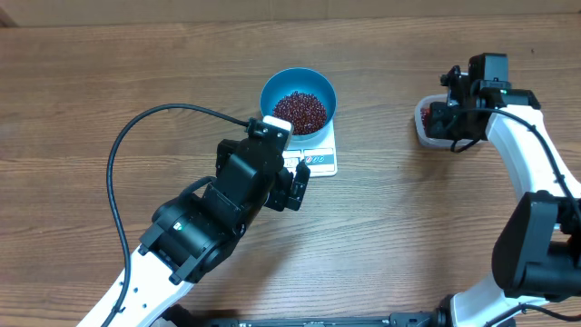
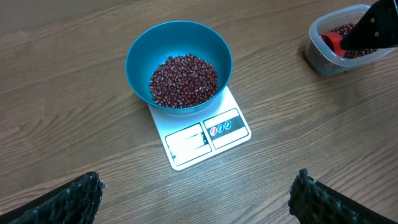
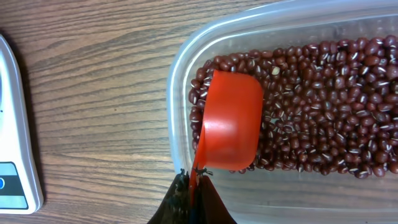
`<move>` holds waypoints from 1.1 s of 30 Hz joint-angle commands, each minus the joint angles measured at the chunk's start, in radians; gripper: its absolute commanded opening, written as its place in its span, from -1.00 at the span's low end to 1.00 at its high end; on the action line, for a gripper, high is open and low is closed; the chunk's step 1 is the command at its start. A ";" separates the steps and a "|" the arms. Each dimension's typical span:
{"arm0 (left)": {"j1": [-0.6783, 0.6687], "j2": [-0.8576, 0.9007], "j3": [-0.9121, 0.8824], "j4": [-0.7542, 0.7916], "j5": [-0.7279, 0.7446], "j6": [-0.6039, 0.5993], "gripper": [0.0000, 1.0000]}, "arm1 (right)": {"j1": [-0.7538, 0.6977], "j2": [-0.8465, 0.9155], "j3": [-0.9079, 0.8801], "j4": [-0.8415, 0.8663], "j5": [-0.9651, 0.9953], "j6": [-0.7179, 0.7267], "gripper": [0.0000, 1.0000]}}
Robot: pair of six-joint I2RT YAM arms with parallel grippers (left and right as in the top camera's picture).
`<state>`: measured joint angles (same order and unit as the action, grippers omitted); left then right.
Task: Scoop item into bowl and weigh 150g on scale
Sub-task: 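Dip the scoop into the beans in the tub with the right gripper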
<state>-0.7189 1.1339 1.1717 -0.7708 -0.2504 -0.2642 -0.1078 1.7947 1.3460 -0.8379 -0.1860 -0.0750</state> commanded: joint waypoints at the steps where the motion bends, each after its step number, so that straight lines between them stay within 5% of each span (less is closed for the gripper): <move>1: 0.007 0.007 0.015 0.003 0.001 -0.021 0.99 | -0.014 0.001 -0.012 0.010 -0.086 -0.005 -0.93; 18: 0.007 0.007 0.015 0.003 0.001 -0.021 0.98 | -0.191 0.040 -0.012 0.022 -0.261 0.026 -0.93; 33: 0.007 0.007 0.015 0.003 0.001 -0.021 0.99 | -0.201 0.106 -0.012 0.019 -0.386 0.026 -0.93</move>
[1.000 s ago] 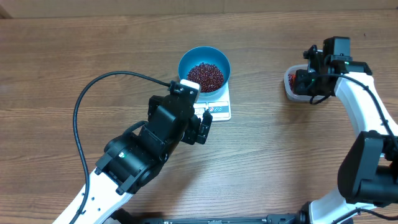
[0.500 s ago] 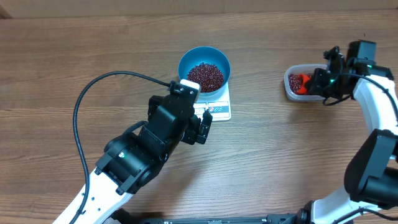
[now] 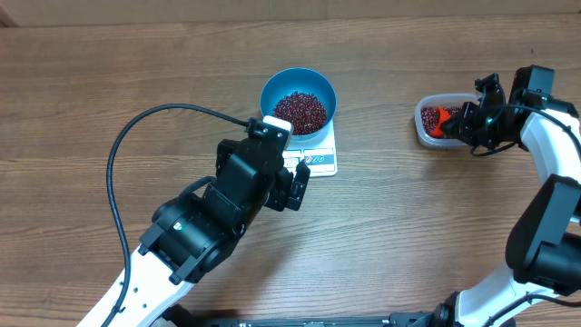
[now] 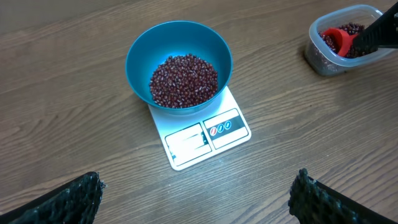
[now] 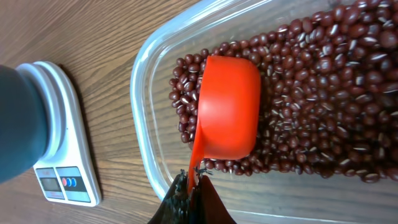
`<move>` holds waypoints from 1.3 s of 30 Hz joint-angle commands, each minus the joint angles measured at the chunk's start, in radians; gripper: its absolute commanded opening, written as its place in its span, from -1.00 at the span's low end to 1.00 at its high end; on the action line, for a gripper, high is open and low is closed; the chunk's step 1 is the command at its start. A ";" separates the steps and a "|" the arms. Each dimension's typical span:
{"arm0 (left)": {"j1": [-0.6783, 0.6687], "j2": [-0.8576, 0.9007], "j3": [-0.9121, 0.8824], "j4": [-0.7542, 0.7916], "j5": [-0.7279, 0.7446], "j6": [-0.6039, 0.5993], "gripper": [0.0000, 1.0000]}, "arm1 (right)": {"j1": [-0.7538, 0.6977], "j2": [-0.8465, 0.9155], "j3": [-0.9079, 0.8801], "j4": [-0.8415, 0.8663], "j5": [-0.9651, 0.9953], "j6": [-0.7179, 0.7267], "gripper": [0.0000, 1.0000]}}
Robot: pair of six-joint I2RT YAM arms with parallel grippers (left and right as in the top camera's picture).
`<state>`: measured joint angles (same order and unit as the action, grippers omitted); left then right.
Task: Scoop item into bowl and weigh 150g on scale
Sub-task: 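Dip the scoop into the beans in the tub with the right gripper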
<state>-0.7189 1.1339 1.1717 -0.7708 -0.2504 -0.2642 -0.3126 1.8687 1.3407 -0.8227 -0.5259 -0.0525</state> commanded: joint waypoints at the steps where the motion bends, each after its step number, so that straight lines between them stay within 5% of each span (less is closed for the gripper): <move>1: 0.007 0.007 0.015 0.003 0.001 -0.021 0.99 | 0.003 0.032 -0.006 0.005 -0.056 0.003 -0.93; 30: 0.007 0.007 0.015 0.003 0.001 -0.021 0.99 | -0.110 0.032 -0.006 -0.009 -0.206 -0.001 -0.93; 39: 0.007 0.007 0.015 0.003 0.001 -0.021 0.99 | -0.171 0.032 -0.006 -0.032 -0.407 -0.061 -0.93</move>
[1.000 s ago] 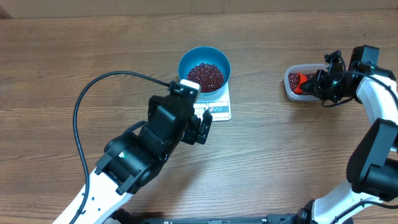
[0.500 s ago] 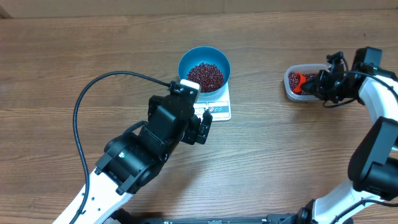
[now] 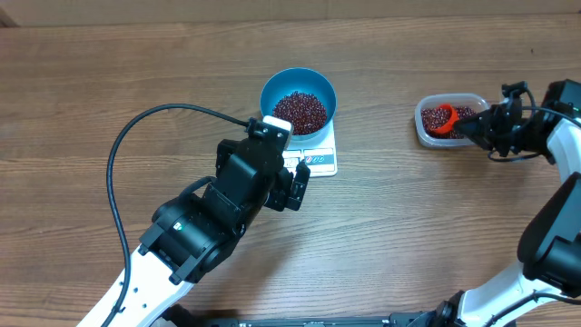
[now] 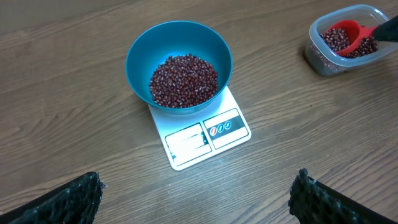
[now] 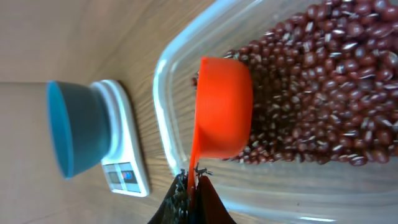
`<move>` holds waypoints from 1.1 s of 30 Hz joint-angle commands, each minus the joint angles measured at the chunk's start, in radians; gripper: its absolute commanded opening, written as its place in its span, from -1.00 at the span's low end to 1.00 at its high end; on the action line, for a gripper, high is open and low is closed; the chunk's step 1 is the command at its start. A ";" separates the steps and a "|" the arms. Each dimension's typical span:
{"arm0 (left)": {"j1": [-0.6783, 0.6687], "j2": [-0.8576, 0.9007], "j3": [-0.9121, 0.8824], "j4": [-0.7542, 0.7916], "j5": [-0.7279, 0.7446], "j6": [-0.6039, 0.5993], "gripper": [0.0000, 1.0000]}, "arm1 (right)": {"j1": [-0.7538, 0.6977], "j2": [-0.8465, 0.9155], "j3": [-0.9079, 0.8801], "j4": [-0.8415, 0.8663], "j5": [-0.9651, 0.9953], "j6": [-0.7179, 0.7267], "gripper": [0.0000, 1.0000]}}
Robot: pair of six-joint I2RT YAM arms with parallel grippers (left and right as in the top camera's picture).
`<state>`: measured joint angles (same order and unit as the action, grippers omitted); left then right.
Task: Scoop item into bowl and weigh 150g on scale
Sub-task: 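Dip the scoop into the beans in the tub with the right gripper, then lift the refilled scoop out of the tub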
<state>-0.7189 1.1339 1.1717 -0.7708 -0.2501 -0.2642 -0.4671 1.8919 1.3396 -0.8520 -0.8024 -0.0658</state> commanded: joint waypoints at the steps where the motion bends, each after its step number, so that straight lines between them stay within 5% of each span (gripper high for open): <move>1: 0.007 0.007 0.015 0.003 0.000 -0.021 0.99 | -0.020 0.009 -0.005 -0.005 -0.140 -0.047 -0.93; 19: 0.007 0.007 0.015 0.003 0.000 -0.021 0.99 | -0.045 0.009 -0.005 -0.035 -0.151 -0.068 -0.93; 33: 0.007 0.007 0.015 0.003 0.000 -0.021 0.99 | -0.042 0.009 -0.005 -0.043 -0.454 -0.126 -0.93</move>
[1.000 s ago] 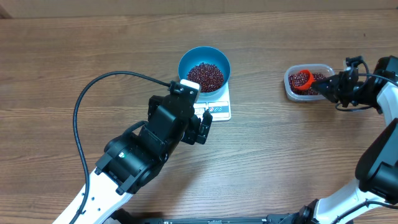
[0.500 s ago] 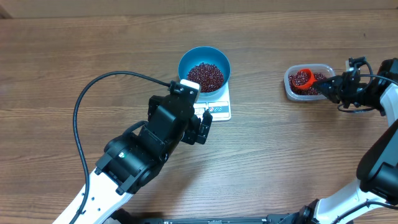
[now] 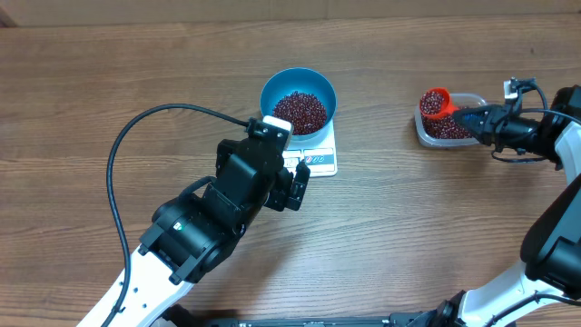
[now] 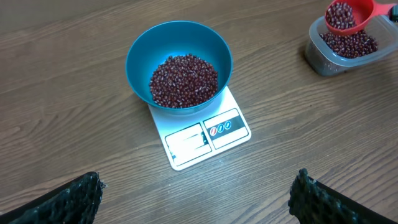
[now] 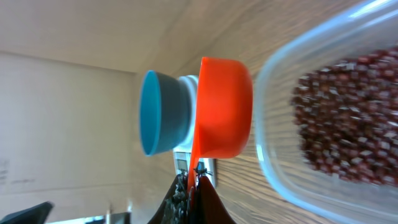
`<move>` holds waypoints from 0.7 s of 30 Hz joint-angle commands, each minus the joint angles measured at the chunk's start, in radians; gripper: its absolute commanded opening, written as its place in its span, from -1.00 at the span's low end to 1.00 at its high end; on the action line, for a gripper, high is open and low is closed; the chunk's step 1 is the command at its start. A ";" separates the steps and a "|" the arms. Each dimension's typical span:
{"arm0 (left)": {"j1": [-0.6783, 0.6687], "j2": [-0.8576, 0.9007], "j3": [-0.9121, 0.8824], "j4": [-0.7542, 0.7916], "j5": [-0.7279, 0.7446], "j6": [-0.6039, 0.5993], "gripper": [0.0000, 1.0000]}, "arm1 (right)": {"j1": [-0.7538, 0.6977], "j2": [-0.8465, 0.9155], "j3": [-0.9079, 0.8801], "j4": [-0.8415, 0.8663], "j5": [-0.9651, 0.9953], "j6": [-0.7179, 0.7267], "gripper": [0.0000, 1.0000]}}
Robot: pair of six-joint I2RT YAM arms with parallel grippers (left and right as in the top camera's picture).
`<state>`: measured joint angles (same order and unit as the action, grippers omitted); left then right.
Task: Scoop item into bowl and weigh 150g on scale
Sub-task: 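Lift the refilled scoop out of the tub, then carry the scoop left over the blue bowl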
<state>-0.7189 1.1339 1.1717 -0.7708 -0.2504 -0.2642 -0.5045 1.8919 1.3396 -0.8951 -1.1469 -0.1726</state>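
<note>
A blue bowl holding red beans stands on the white scale at the table's middle. At the right a clear tub of red beans rests on the table. My right gripper is shut on the handle of a red scoop, which is heaped with beans and hangs over the tub's left end. In the right wrist view the red scoop is seen side-on, with the blue bowl beyond it. My left gripper is open, near side of the scale, with nothing in it.
A black cable loops from the left arm over the table's left half. The scale's display and buttons face the left wrist camera. Wood tabletop lies between the scale and the tub.
My right gripper has lifted the red scoop, full of beans, from inside the tub to above the tub's left end. The left arm, bowl and scale are unchanged.
My right gripper held the scoop mouth-down on the beans in the tub. It then drew back to the right with the scoop turned in the beans. After that the scoop lay filled in the tub, and now it is raised over the tub's left end.
</note>
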 commanded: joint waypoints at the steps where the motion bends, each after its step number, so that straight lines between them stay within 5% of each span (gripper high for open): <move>1: 0.007 0.007 0.015 0.003 0.001 -0.021 0.98 | -0.002 0.009 -0.005 0.000 -0.132 -0.019 -0.93; 15: 0.007 0.007 0.015 0.003 0.001 -0.021 0.99 | 0.177 0.009 -0.005 0.023 -0.247 -0.010 -0.93; 21: 0.007 0.007 0.015 0.003 0.001 -0.021 0.99 | 0.298 0.009 -0.005 0.173 -0.245 0.129 -0.93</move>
<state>-0.7189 1.1339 1.1717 -0.7708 -0.2501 -0.2642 -0.2520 1.8919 1.3369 -0.7681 -1.3594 -0.1257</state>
